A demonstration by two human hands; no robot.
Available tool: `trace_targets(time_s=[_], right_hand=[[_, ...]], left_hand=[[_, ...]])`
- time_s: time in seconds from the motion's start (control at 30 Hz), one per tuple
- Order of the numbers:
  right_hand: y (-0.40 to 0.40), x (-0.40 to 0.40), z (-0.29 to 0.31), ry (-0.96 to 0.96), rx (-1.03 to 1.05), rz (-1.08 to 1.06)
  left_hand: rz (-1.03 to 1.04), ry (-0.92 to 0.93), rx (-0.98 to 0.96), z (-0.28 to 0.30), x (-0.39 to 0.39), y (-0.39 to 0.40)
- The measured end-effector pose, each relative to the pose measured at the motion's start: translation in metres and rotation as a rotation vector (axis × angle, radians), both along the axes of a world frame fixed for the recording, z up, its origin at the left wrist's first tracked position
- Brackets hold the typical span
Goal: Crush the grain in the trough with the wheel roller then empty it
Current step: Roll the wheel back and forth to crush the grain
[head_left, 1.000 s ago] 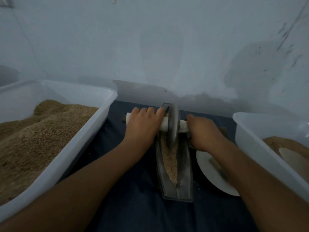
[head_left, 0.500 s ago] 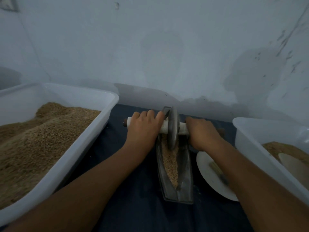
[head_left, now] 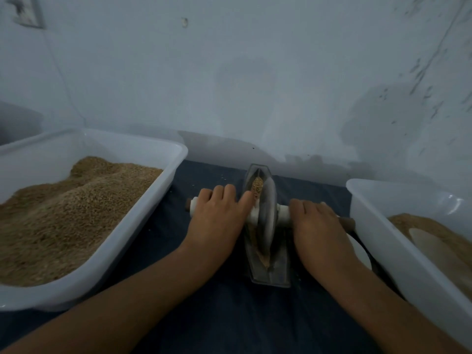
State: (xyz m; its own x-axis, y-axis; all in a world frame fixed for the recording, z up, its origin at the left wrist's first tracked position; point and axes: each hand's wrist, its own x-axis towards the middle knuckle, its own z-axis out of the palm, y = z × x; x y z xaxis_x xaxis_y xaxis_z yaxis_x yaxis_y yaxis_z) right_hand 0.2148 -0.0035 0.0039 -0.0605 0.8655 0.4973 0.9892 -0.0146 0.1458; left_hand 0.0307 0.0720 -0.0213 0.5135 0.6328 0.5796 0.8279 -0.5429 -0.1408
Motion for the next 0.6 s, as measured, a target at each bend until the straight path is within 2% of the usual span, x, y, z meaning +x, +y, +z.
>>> trace_targets(time_s=[0.13, 0.3, 0.5, 0.6], right_hand=[[0.004, 0.002, -0.003, 0.01, 0.013, 0.001], [0.043, 0.015, -0.003, -0.025, -0.144, -0.038], [0.086, 0.026, 0.006, -0.129, -0.208, -0.063], [0.106, 0.033, 0.012, -0.082, -0.298, -0.077]], left_hand=[[-0.006, 0.005, 0.027, -0.003, 0.0, 0.0], [0.037, 0.043, -0.001, 0.002, 0.013, 0.028], [0.071, 0.031, -0.042, 0.006, 0.021, 0.067], [0.087, 0.037, -0.023, 0.007, 0.029, 0.078]])
